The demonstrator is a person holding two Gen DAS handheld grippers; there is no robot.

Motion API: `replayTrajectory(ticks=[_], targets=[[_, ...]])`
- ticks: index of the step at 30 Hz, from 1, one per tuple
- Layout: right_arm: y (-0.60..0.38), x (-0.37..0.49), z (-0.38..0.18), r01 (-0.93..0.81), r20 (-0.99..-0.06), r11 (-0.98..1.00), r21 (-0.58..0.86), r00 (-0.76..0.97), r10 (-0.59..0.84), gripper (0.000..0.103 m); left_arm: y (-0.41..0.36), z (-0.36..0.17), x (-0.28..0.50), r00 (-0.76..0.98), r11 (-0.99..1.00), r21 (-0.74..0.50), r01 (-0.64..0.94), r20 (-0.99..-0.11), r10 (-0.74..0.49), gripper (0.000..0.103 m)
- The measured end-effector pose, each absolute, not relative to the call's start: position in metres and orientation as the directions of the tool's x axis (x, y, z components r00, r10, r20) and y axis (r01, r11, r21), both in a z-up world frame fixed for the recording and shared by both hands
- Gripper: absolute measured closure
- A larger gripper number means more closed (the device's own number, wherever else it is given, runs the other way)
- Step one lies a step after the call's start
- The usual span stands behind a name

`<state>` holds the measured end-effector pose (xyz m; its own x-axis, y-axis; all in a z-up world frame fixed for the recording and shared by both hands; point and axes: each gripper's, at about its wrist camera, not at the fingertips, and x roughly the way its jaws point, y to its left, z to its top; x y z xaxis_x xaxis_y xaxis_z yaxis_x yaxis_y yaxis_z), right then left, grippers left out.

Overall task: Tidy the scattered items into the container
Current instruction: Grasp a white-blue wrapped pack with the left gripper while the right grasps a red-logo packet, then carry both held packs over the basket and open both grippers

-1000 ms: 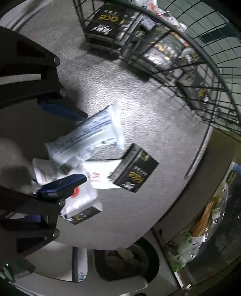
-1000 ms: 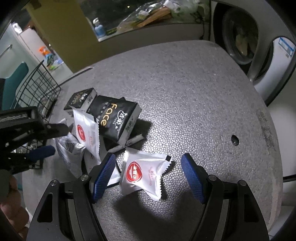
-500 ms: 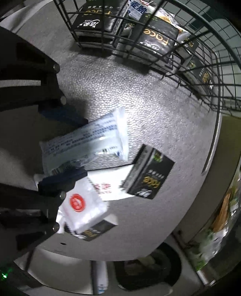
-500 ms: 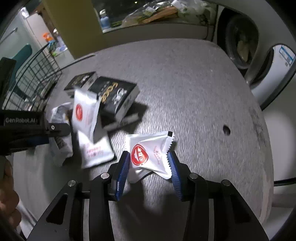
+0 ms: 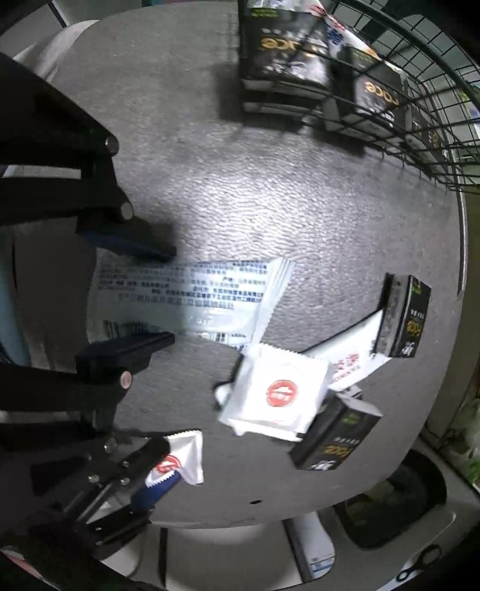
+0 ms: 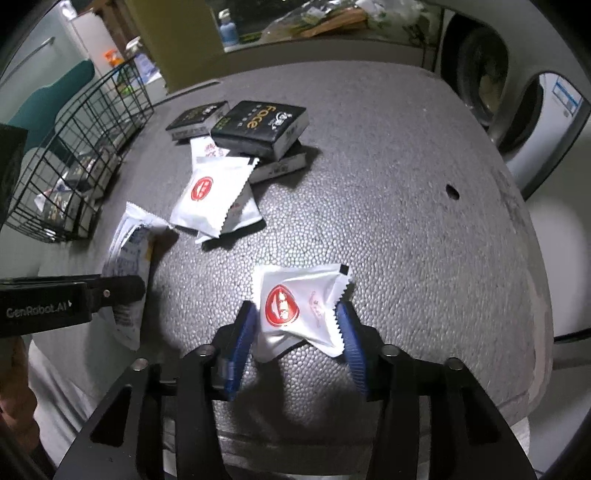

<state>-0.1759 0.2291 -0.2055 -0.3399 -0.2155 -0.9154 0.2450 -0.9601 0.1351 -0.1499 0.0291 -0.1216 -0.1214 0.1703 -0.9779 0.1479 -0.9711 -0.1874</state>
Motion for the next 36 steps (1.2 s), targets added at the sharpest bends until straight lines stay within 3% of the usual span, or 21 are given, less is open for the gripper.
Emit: replayTrajectory(ticks=[2,4,6,12,14,16,18,29,36], targets=[[0.229,-0.174,-0.205,0.241,-0.916,-0.963,0.120,-0.348,-0.201,0.043,0.028,-0.121,-0.145,-0.131,-0.972,-0.189,0.141,-0.977,0.171,0.056],[0.230,-0.174,-0.205,0.246,-0.916,-0.964,0.105,-0.353,-0.190,0.041,0.027,-0.121,-0.141,-0.136,-0.976,-0.168,0.140,-0.979,0.149,0.045],[0.231,-0.176,-0.206,0.246,-0.917,-0.965,0.095,-0.355,-0.181,0.041,0.026,-0.121,-0.139,-0.139,-0.979,-0.150,0.137,-0.982,0.131,0.041],[0.232,-0.180,-0.206,0.245,-0.921,-0.965,0.091,-0.348,-0.175,0.041,0.030,-0.120,-0.135,-0.150,-0.988,-0.115,0.107,-0.984,0.099,0.040],[0.231,-0.180,-0.206,0.247,-0.922,-0.965,0.087,-0.347,-0.172,0.049,0.032,-0.119,-0.134,-0.149,-0.990,-0.102,0.095,-0.985,0.087,0.040],[0.231,-0.180,-0.205,0.252,-0.923,-0.965,0.078,-0.348,-0.165,0.055,0.034,-0.119,-0.132,-0.144,-0.992,-0.093,0.084,-0.986,0.080,0.045],[0.232,-0.180,-0.203,0.248,-0.922,-0.965,0.084,-0.348,-0.170,0.058,0.034,-0.116,-0.129,-0.142,-0.992,-0.099,0.077,-0.986,0.087,0.058],[0.227,-0.173,-0.176,0.254,-0.904,-0.962,0.097,-0.383,-0.192,0.062,0.031,-0.093,-0.128,-0.166,-0.992,-0.107,0.074,-0.982,0.093,0.062],[0.209,-0.166,-0.126,0.290,-0.859,-0.951,0.107,-0.455,-0.235,0.063,0.021,-0.047,-0.110,-0.235,-0.988,-0.143,0.065,-0.964,0.124,0.062]])
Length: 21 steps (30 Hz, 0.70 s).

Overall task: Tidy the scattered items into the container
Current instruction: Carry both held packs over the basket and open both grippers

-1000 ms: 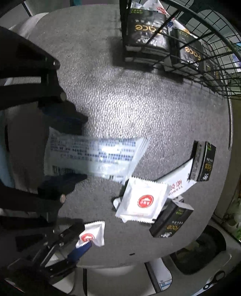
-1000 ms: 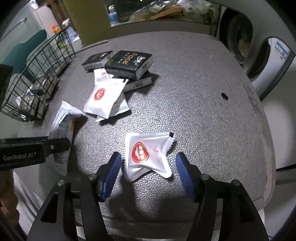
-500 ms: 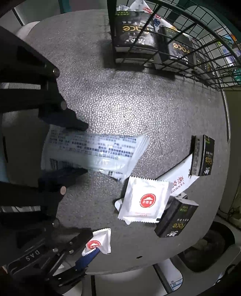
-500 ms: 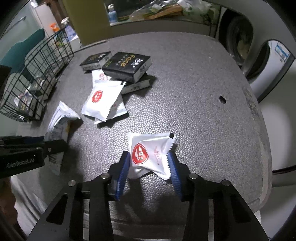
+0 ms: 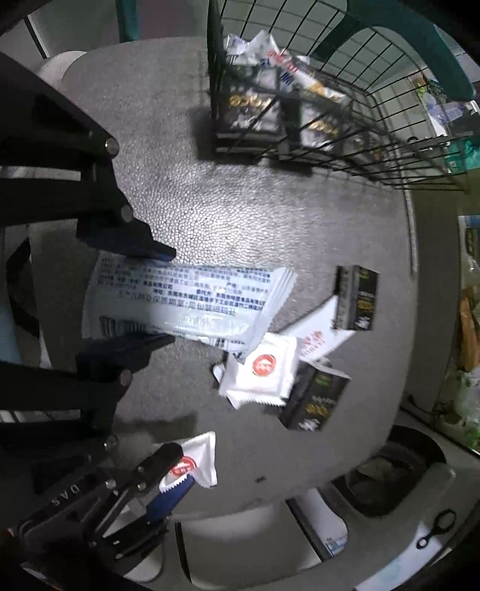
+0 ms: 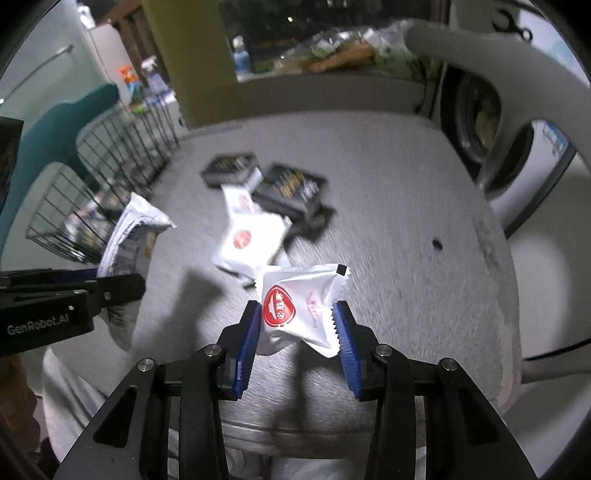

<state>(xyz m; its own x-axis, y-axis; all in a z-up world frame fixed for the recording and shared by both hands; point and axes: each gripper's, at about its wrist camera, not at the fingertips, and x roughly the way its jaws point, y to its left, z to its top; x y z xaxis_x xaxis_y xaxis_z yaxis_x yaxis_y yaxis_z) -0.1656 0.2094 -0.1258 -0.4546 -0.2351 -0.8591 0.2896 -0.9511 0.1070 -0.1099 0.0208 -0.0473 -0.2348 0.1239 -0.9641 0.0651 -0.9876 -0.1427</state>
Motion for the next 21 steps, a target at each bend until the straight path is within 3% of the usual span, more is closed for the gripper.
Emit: replayTrajectory(ticks=[3,11,21], targets=[[0.193,-0.167,-0.097,0.320,-0.827,-0.939,0.123,-0.491,-0.275,0.062,0.038,-0.022,-0.108,-0.286,-0.988,-0.146,0.057,-0.950,0.123,0.062],[0.110,-0.180,-0.031,0.468,-0.736,-0.870,0.158,-0.531,-0.420,0.062,-0.030,0.050,-0.133,-0.442,-0.978,-0.190,0.088,-0.887,0.133,0.062],[-0.007,-0.190,-0.060,0.594,-0.764,-0.783,0.184,-0.415,-0.494,0.062,-0.144,0.055,-0.163,-0.458,-0.952,-0.135,0.274,-0.889,-0.006,0.062]])
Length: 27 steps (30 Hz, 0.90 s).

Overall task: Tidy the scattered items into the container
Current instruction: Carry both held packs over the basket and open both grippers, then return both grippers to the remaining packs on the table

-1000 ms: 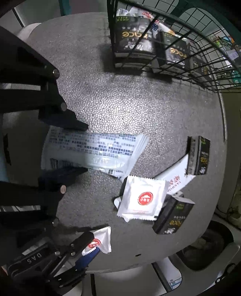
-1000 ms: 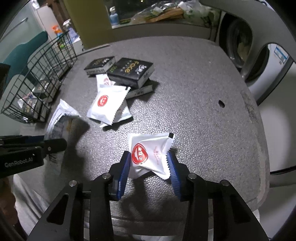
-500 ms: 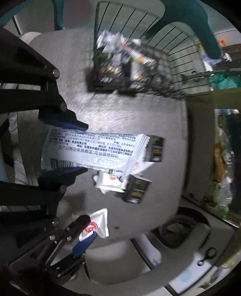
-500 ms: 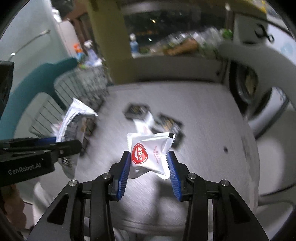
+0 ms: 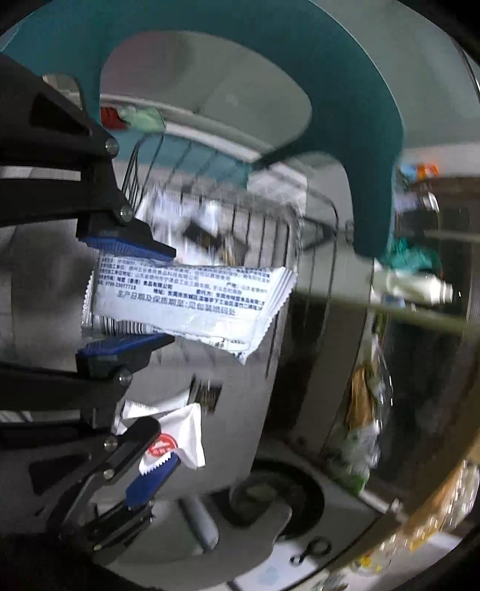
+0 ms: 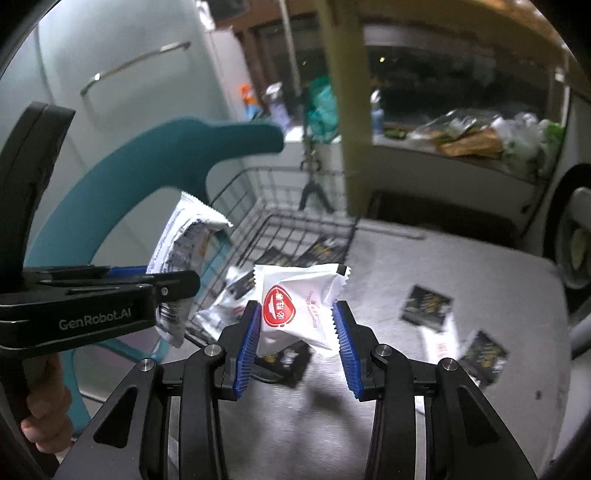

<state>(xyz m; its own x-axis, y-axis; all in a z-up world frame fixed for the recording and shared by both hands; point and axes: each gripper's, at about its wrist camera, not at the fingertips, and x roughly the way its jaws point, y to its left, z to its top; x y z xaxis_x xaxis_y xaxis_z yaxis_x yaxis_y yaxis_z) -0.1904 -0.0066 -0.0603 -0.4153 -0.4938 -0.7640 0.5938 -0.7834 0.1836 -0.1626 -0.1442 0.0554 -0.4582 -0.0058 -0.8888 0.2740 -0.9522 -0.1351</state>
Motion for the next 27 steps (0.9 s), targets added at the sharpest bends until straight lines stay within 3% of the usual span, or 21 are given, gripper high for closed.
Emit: replayTrajectory(ticks=[8,13,17,27], targets=[[-0.025,-0.192,-0.085,0.601,-0.787,-0.779,0.180,-0.387,-0.480,0.061,-0.181,0.019,-0.171,-0.399,-0.937,-0.135,0.322,-0.917,-0.005,0.062],[-0.028,-0.189,-0.083,0.604,-0.781,-0.781,0.158,-0.408,-0.473,0.043,-0.190,0.010,-0.173,-0.398,-0.925,-0.149,0.351,-0.917,-0.002,0.059],[-0.023,-0.187,-0.080,0.600,-0.781,-0.783,0.165,-0.406,-0.475,0.042,-0.192,0.008,-0.173,-0.423,-0.914,-0.190,0.358,-0.906,0.022,0.048],[0.026,-0.184,-0.063,0.547,-0.767,-0.819,0.175,-0.446,-0.461,0.042,-0.178,0.018,-0.169,-0.434,-0.924,-0.190,0.330,-0.900,0.030,0.048]])
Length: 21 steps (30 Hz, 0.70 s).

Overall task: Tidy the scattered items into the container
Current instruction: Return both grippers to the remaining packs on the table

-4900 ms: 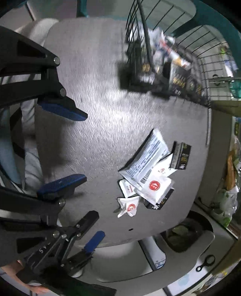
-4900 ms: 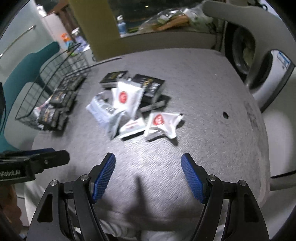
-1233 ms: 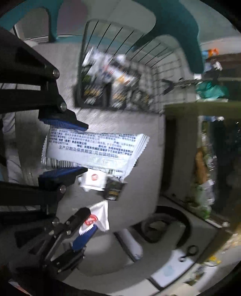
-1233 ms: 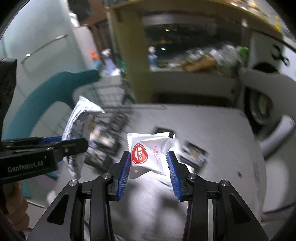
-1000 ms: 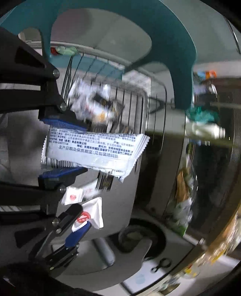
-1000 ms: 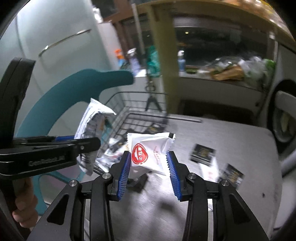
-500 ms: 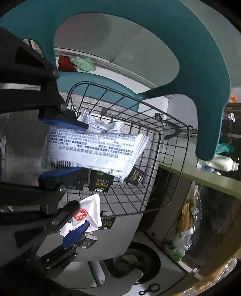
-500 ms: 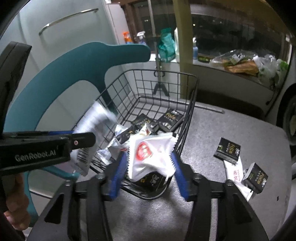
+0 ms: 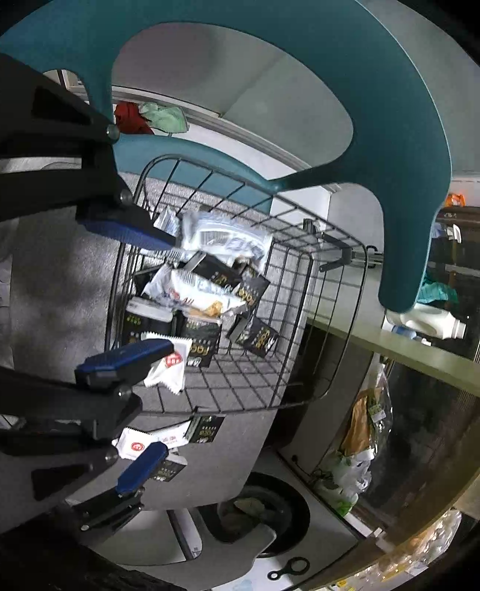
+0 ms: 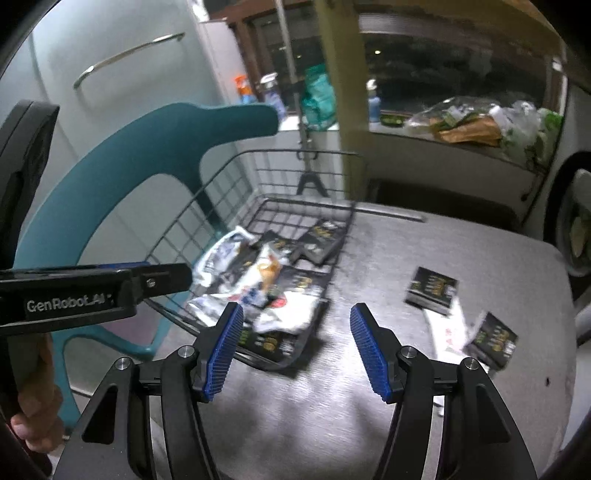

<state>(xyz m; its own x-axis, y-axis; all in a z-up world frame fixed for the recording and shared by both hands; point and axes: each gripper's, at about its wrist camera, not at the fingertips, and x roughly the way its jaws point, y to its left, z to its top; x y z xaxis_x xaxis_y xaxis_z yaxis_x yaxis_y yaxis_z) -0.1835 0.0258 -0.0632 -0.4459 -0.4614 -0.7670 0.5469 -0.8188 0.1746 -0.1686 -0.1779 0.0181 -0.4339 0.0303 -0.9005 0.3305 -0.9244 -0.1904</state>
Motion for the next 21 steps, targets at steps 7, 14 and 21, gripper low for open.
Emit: replayTrajectory(ticks=[7,14,21], targets=[[0.109,-0.199,-0.071,0.423,-0.786,-0.894,0.148,-0.498,-0.366,0.042,-0.124,0.023,-0.173,-0.431,-0.950,-0.202,0.237,-0.899,0.083,0.048],[0.194,-0.216,-0.102,0.286,-0.826,-0.949,0.132,-0.497,-0.265,0.042,-0.036,0.018,-0.189,-0.400,-0.978,-0.195,0.078,-0.904,0.149,0.048],[0.234,-0.219,-0.151,0.243,-0.873,-0.961,0.131,-0.431,-0.228,0.042,0.030,-0.032,-0.203,-0.310,-0.983,-0.181,-0.014,-0.934,0.177,0.048]])
